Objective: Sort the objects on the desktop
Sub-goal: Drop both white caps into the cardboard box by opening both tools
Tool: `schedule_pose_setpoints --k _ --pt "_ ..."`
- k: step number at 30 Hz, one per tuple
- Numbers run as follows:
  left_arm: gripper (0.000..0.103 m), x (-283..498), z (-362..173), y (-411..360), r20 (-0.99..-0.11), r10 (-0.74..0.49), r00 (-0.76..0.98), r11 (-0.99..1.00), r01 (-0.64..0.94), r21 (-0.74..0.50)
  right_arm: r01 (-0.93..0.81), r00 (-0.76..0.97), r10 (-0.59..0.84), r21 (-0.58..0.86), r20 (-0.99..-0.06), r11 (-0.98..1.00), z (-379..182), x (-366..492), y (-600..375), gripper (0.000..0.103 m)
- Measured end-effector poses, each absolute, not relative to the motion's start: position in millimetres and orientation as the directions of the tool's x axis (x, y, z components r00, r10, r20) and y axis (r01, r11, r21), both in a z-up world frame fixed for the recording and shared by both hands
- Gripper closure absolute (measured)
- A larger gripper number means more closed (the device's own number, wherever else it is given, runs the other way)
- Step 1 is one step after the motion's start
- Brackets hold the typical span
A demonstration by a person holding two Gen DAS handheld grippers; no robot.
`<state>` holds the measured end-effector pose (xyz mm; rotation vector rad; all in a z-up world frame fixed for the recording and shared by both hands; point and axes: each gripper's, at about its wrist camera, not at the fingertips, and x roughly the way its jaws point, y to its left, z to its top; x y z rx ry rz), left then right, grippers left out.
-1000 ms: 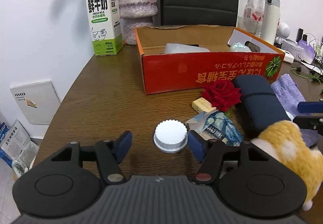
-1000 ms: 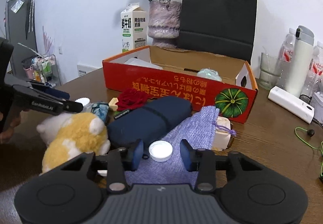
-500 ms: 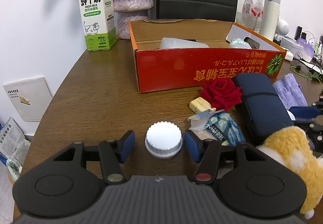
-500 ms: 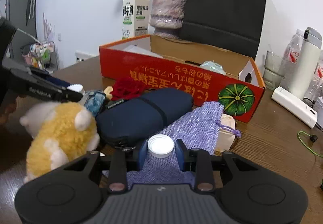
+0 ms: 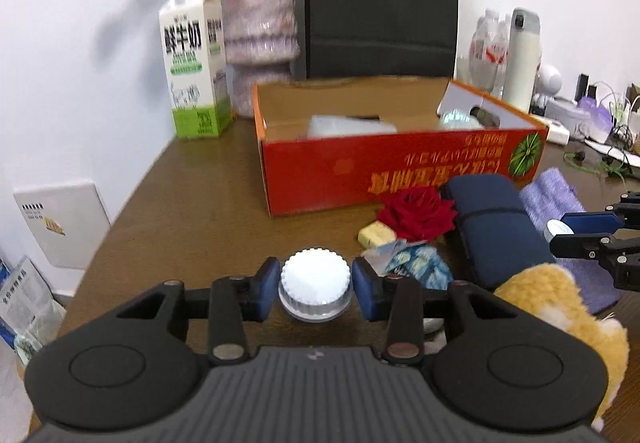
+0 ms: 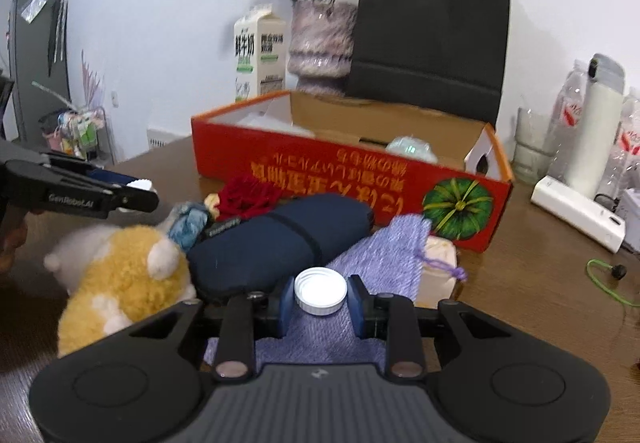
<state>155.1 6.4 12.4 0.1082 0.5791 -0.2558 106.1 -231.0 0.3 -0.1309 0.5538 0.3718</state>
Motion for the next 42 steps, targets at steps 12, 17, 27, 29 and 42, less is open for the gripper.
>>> schedule_pose_setpoints --k 12,17,27,29,42 --pt "0.062 159 77 1 -0.474 -0.316 0.822 0.944 0.324 -0.067 -0.327 0.866 0.318 0.043 -0.385 0.944 61 116 -251 0.076" --pt "0.062 189 110 -15 -0.401 -0.303 0.864 0.950 0.306 -0.059 -0.310 0.892 0.323 0.090 -0.317 0.946 88 150 -248 0.076" --pt "0.062 263 100 -31 -0.404 -0.275 0.872 0.961 0.256 -0.102 -0.295 0.883 0.310 0.096 -0.353 0.951 83 227 -226 0.076" --pt "0.062 281 96 -34 -0.417 -0.284 0.863 0.958 0.266 -0.103 -0.284 0.872 0.298 0.095 -0.387 0.954 74 247 -221 0.076" --pt "0.062 369 41 -62 -0.598 -0.298 0.744 0.949 0.298 -0.102 -0.340 0.743 0.275 0.009 -0.610 0.940 12 326 -191 0.076"
